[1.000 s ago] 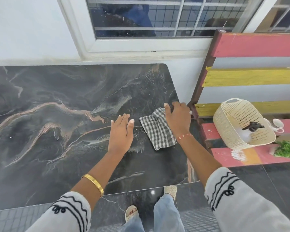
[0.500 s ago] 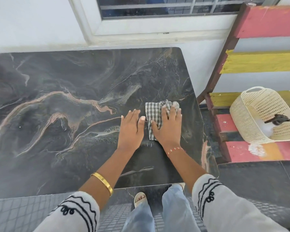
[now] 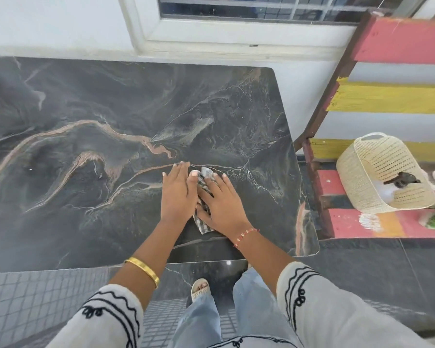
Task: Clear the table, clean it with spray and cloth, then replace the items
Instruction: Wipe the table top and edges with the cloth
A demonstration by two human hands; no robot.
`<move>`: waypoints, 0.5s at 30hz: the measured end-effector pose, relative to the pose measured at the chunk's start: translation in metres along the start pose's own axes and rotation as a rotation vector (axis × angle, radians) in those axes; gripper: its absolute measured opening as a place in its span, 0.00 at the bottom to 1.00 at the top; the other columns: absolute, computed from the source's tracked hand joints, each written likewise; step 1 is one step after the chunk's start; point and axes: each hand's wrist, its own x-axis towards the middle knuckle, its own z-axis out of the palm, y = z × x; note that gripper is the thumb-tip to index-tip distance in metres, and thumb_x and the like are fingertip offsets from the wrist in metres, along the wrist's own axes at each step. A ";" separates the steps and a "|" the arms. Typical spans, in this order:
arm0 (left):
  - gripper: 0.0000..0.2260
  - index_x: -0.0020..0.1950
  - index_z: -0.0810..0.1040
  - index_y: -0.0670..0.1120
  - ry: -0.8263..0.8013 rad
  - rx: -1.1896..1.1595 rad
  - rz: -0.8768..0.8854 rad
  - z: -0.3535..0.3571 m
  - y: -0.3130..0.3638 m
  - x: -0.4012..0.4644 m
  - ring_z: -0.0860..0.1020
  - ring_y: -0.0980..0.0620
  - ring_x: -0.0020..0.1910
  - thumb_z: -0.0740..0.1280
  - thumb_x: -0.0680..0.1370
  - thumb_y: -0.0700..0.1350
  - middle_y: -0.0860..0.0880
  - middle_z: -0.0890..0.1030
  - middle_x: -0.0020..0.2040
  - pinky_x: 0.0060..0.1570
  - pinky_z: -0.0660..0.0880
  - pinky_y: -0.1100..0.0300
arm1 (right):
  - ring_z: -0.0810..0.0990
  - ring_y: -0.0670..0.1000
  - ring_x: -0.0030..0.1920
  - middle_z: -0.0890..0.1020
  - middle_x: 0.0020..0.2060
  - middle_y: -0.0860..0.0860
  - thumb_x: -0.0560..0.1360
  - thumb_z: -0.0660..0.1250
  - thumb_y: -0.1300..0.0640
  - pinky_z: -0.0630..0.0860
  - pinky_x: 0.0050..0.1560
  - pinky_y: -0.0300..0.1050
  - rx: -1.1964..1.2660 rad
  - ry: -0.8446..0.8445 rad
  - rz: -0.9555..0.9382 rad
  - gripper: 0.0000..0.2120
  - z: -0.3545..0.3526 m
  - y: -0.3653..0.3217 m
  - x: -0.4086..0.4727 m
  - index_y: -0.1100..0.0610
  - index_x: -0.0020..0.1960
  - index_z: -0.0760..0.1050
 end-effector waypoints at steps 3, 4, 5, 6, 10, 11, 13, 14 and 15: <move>0.28 0.71 0.65 0.40 -0.034 -0.006 0.027 0.004 0.007 -0.006 0.59 0.47 0.74 0.44 0.78 0.54 0.42 0.66 0.72 0.75 0.47 0.50 | 0.80 0.61 0.55 0.82 0.50 0.58 0.71 0.57 0.48 0.72 0.63 0.57 -0.093 0.061 0.088 0.21 -0.010 0.026 -0.015 0.58 0.55 0.80; 0.28 0.71 0.65 0.40 -0.037 -0.008 0.029 0.004 0.006 -0.008 0.59 0.46 0.74 0.45 0.78 0.54 0.42 0.66 0.72 0.75 0.47 0.50 | 0.81 0.61 0.51 0.82 0.47 0.57 0.71 0.58 0.48 0.75 0.59 0.56 -0.129 0.075 0.135 0.20 -0.014 0.035 -0.021 0.58 0.53 0.80; 0.27 0.71 0.65 0.40 -0.033 -0.006 0.035 0.003 0.008 -0.007 0.59 0.46 0.74 0.45 0.78 0.54 0.42 0.66 0.72 0.74 0.47 0.50 | 0.81 0.60 0.47 0.82 0.43 0.57 0.71 0.58 0.49 0.77 0.53 0.53 -0.165 0.083 0.188 0.19 -0.020 0.046 -0.024 0.58 0.51 0.80; 0.27 0.71 0.65 0.40 -0.029 -0.008 0.039 0.002 0.008 -0.007 0.60 0.46 0.74 0.45 0.79 0.53 0.42 0.66 0.72 0.74 0.48 0.50 | 0.80 0.59 0.43 0.80 0.39 0.56 0.71 0.58 0.49 0.77 0.48 0.50 -0.200 0.086 0.249 0.18 -0.023 0.053 -0.029 0.59 0.49 0.80; 0.27 0.71 0.65 0.40 -0.025 -0.021 0.019 -0.005 -0.001 -0.017 0.59 0.45 0.74 0.45 0.79 0.54 0.42 0.66 0.72 0.74 0.47 0.51 | 0.78 0.57 0.37 0.79 0.37 0.55 0.71 0.57 0.49 0.75 0.40 0.47 -0.277 0.106 0.425 0.18 -0.019 0.038 -0.053 0.58 0.49 0.80; 0.26 0.71 0.65 0.40 -0.028 -0.016 0.010 -0.006 -0.005 -0.020 0.59 0.45 0.74 0.46 0.79 0.53 0.42 0.66 0.72 0.74 0.48 0.52 | 0.78 0.57 0.39 0.79 0.39 0.55 0.71 0.57 0.49 0.75 0.41 0.47 -0.264 0.115 0.409 0.18 -0.016 0.028 -0.059 0.57 0.51 0.80; 0.28 0.71 0.66 0.39 -0.038 0.005 0.002 -0.009 -0.015 -0.026 0.61 0.45 0.73 0.45 0.79 0.55 0.41 0.68 0.71 0.75 0.52 0.50 | 0.79 0.57 0.42 0.80 0.43 0.55 0.72 0.58 0.49 0.76 0.43 0.48 -0.194 0.135 0.305 0.18 -0.008 0.001 -0.067 0.57 0.53 0.79; 0.29 0.70 0.67 0.39 -0.040 0.018 0.003 -0.011 -0.020 -0.029 0.62 0.45 0.73 0.44 0.79 0.56 0.41 0.69 0.71 0.74 0.54 0.48 | 0.78 0.57 0.43 0.80 0.44 0.55 0.72 0.58 0.49 0.76 0.44 0.48 -0.155 0.140 0.241 0.18 -0.006 -0.014 -0.069 0.57 0.54 0.79; 0.29 0.70 0.67 0.39 -0.042 0.029 0.000 -0.012 -0.024 -0.031 0.63 0.45 0.72 0.43 0.78 0.56 0.42 0.70 0.70 0.73 0.56 0.47 | 0.78 0.57 0.43 0.80 0.44 0.55 0.72 0.58 0.49 0.76 0.44 0.48 -0.124 0.144 0.182 0.18 -0.004 -0.028 -0.069 0.57 0.54 0.79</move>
